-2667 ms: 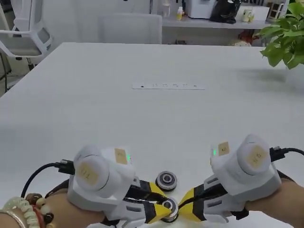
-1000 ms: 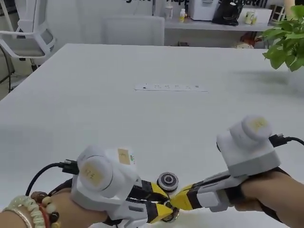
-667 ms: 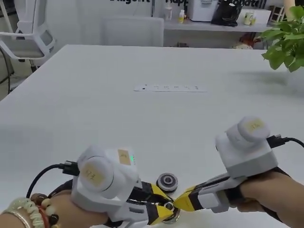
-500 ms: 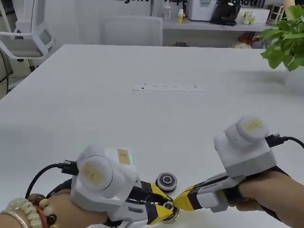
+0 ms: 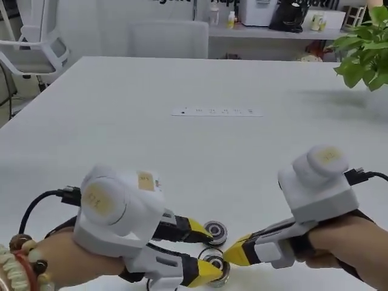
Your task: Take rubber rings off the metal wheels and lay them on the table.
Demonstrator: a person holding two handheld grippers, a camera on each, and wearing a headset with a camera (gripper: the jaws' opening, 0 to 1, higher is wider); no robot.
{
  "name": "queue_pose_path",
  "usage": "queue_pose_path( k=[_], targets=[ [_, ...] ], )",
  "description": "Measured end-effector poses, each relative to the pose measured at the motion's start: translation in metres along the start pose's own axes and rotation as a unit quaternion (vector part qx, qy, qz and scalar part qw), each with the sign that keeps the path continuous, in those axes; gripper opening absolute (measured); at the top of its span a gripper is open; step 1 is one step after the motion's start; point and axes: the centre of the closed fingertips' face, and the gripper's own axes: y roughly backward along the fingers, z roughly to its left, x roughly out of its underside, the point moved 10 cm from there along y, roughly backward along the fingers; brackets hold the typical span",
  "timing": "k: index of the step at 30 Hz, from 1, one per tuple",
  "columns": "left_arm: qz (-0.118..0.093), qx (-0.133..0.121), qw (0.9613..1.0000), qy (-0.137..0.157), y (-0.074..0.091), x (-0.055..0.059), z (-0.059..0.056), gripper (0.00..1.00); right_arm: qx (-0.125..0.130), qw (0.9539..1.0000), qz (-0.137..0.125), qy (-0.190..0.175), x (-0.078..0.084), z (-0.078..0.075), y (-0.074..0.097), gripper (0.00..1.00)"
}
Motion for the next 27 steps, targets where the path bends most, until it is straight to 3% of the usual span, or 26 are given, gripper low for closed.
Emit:
queue_pose_path(
  k=[9,12,20,27],
  targets=[
    [0.010,0.019,0.9993,-0.031,0.012,-0.025,-0.010,0.55,0.015,0.9998,-0.011,-0.004,-0.005,-0.002,0.010,0.00],
    [0.010,0.019,0.9989,-0.042,0.021,-0.028,-0.012,0.56,0.018,0.9997,-0.015,0.003,-0.006,-0.002,0.012,0.00],
    [0.015,-0.023,0.9993,-0.027,0.059,-0.021,-0.013,0.66,0.022,0.9987,-0.044,-0.010,-0.011,-0.006,0.023,0.00],
    [-0.001,-0.057,0.9983,0.001,0.090,-0.010,-0.019,0.73,0.019,0.9973,-0.067,-0.022,-0.013,-0.008,0.030,0.00]
  ],
)
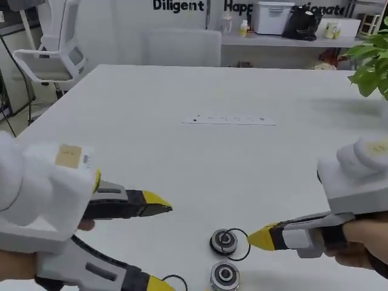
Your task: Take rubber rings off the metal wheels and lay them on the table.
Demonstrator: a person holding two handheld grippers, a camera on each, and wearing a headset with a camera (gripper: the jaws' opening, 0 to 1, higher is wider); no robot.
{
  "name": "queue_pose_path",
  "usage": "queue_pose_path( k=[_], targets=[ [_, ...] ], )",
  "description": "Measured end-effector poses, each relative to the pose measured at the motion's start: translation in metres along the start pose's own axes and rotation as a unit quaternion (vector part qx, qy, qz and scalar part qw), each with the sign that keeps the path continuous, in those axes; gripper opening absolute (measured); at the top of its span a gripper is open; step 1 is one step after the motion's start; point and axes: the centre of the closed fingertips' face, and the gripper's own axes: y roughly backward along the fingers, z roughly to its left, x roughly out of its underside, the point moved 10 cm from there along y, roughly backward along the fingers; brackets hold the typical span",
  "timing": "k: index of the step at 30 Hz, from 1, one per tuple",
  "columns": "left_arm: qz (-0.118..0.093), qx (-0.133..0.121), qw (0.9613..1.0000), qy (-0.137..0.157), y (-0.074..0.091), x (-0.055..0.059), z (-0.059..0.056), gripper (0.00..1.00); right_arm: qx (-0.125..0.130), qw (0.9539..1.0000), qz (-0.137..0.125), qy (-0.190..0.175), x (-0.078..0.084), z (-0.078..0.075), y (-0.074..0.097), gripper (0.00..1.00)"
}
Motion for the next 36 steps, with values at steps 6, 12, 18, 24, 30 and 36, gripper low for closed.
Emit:
queue_pose_path(
  k=[6,12,18,24,30,36],
  targets=[
    [-0.006,-0.037,0.9990,0.026,0.019,0.013,-0.004,0.74,-0.005,0.9999,-0.010,-0.001,-0.001,0.005,0.001,0.00],
    [-0.014,-0.066,0.9966,0.047,0.033,0.022,-0.011,0.74,-0.008,0.9997,-0.021,-0.004,-0.003,0.006,0.004,0.00],
    [-0.022,-0.084,0.9941,0.066,0.038,0.030,-0.016,0.75,-0.010,0.9995,-0.030,-0.007,-0.005,0.008,0.006,0.00],
    [-0.022,-0.092,0.9923,0.080,0.037,0.037,-0.022,0.75,-0.015,0.9994,-0.032,-0.003,-0.007,0.011,0.006,0.00],
    [-0.024,-0.096,0.9907,0.094,0.034,0.041,-0.027,0.76,-0.018,0.9991,-0.039,0.000,-0.009,0.013,0.007,0.00],
    [-0.011,-0.107,0.9890,0.101,0.032,0.046,-0.029,0.78,-0.022,0.9987,-0.047,0.004,-0.012,0.015,0.009,0.00]
  ],
)
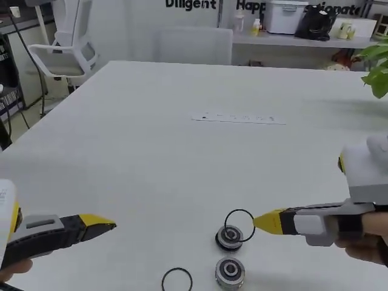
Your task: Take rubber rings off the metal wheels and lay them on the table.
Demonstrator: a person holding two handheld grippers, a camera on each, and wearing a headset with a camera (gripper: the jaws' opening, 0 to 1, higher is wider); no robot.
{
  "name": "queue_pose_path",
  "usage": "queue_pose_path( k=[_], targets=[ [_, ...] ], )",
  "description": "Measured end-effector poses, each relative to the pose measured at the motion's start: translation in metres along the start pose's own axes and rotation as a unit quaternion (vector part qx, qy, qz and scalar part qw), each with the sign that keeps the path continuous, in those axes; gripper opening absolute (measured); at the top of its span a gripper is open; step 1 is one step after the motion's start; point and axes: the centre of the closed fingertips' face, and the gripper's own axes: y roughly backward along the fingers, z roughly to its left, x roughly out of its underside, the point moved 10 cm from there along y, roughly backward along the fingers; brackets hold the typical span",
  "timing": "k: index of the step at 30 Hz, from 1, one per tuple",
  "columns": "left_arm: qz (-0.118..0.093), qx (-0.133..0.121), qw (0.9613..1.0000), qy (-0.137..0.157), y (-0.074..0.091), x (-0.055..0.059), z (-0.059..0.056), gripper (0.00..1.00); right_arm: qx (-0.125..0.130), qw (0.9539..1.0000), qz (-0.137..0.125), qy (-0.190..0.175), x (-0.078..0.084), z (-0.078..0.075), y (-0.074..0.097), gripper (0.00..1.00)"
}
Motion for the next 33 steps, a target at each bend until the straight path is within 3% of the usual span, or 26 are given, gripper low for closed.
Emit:
queue_pose_path(
  k=[10,23,27,33],
  targets=[
    [-0.006,-0.008,0.9999,0.013,0.000,0.002,0.001,0.82,-0.015,0.9998,0.004,0.010,-0.001,0.011,-0.008,0.00],
    [0.013,-0.008,0.9998,0.010,-0.002,0.007,0.003,0.84,-0.044,0.9952,0.065,0.059,0.010,0.034,-0.042,0.00],
    [0.008,-0.011,0.9998,0.015,-0.002,0.007,0.004,0.83,-0.034,0.9910,0.092,0.091,0.018,0.032,-0.051,0.00],
    [-0.006,-0.021,0.9996,0.017,0.000,0.005,0.005,0.80,-0.035,0.9899,0.099,0.095,0.022,0.032,-0.059,0.00]
  ],
)
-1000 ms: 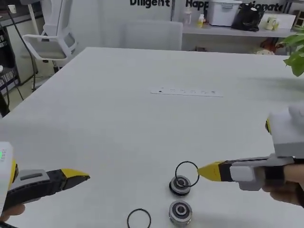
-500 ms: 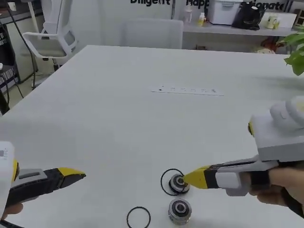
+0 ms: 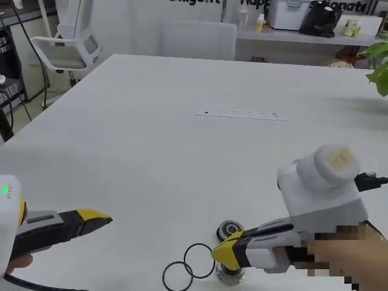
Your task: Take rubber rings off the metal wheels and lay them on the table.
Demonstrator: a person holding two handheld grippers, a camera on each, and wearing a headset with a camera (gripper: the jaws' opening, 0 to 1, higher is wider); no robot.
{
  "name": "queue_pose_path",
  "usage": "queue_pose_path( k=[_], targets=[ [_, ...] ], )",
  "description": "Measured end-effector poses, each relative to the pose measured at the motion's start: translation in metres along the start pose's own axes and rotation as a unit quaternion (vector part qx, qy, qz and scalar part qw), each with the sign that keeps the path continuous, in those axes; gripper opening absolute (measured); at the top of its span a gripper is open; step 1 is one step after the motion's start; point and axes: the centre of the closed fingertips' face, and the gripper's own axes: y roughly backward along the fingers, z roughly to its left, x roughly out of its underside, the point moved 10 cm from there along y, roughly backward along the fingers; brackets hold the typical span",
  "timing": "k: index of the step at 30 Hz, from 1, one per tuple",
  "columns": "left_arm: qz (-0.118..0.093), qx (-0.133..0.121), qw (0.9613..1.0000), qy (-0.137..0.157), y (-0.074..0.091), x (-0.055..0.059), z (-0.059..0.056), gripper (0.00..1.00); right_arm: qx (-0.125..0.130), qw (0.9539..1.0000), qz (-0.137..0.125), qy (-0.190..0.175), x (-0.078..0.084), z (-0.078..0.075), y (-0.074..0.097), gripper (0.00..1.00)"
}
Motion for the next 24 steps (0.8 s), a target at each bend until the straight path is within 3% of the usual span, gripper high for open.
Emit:
queue_pose_path(
  k=[7,15,19,24],
  targets=[
    [-0.011,-0.007,0.9999,0.005,0.001,-0.001,0.001,0.78,0.009,0.9997,0.015,0.020,0.003,0.000,-0.011,0.00],
    [-0.011,-0.006,0.9999,0.009,0.001,0.000,0.001,0.77,0.023,0.9976,0.035,0.054,0.006,0.000,-0.016,0.00],
    [-0.007,-0.008,0.9999,0.010,0.001,0.000,0.001,0.77,0.042,0.9938,0.054,0.087,0.009,-0.002,-0.018,0.00],
    [-0.003,-0.002,1.0000,0.009,0.000,0.000,0.000,0.77,0.049,0.9916,0.049,0.109,0.007,-0.001,-0.018,0.00]
  ],
)
